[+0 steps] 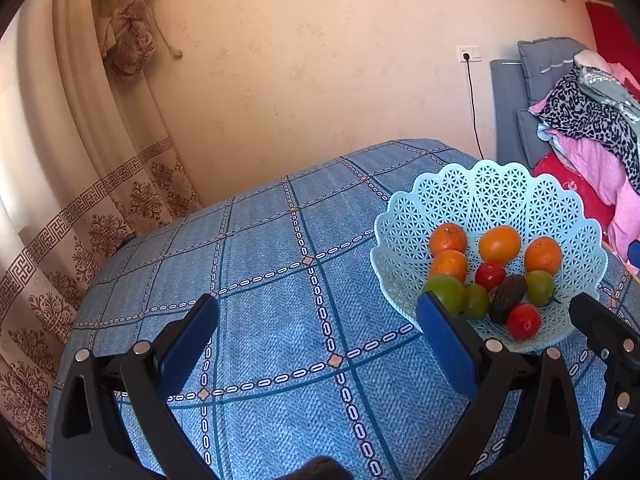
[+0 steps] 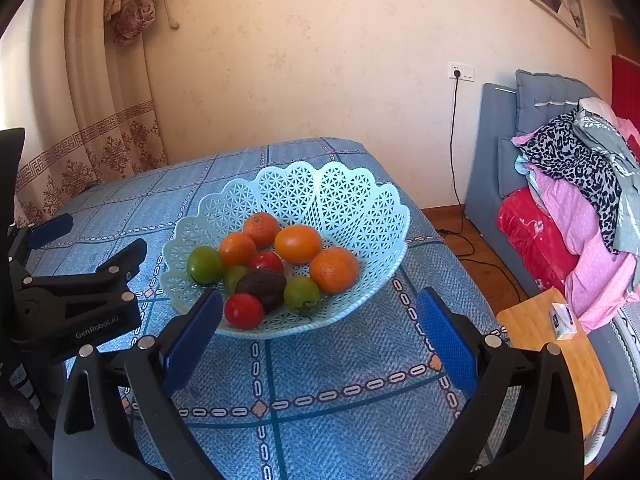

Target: Organize fruits

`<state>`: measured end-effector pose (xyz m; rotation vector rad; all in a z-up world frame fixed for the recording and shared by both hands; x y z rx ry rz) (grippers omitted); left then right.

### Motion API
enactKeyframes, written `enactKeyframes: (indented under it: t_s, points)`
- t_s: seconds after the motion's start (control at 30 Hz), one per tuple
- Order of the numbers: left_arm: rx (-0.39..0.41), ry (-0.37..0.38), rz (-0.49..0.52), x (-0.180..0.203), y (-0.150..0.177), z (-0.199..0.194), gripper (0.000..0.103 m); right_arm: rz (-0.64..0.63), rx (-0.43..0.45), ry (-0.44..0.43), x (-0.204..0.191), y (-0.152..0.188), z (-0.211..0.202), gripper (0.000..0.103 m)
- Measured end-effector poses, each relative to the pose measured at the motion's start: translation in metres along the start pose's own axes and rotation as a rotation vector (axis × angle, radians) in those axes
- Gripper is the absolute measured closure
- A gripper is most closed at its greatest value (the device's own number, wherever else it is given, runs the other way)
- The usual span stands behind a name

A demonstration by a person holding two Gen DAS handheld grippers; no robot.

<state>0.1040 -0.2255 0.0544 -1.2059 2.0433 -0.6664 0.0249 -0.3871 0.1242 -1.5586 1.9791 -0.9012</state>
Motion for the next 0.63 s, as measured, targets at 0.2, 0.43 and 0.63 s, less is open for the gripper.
enactKeyframes:
  t_s: [0.2, 0.43, 0.63]
  points:
    - [0.003, 0.000, 0.001, -0.001, 0.000, 0.000, 0.005, -0.001, -0.001, -0.002, 0.001, 0.000, 0.000, 0.004]
    - [0.002, -0.008, 0.014, -0.004, 0.004, -0.007, 0.005, -0.010, 0.003, -0.013, -0.005, 0.000, -0.003, 0.004]
    - [-0.072, -0.010, -0.047, -0.035, 0.022, -0.004, 0.005, -0.025, -0.020, -0.056, -0.025, 0.007, -0.005, 0.004]
Point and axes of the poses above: each gripper's, at about its wrist camera, not at the fingertips, and z roughly the way its jaws point, x to its right, y to its underside, the point moved 3 cm from there along z, roughly the way its jaws point, and after that the axes turned 9 degrees about -x, right-handed, at the moved point
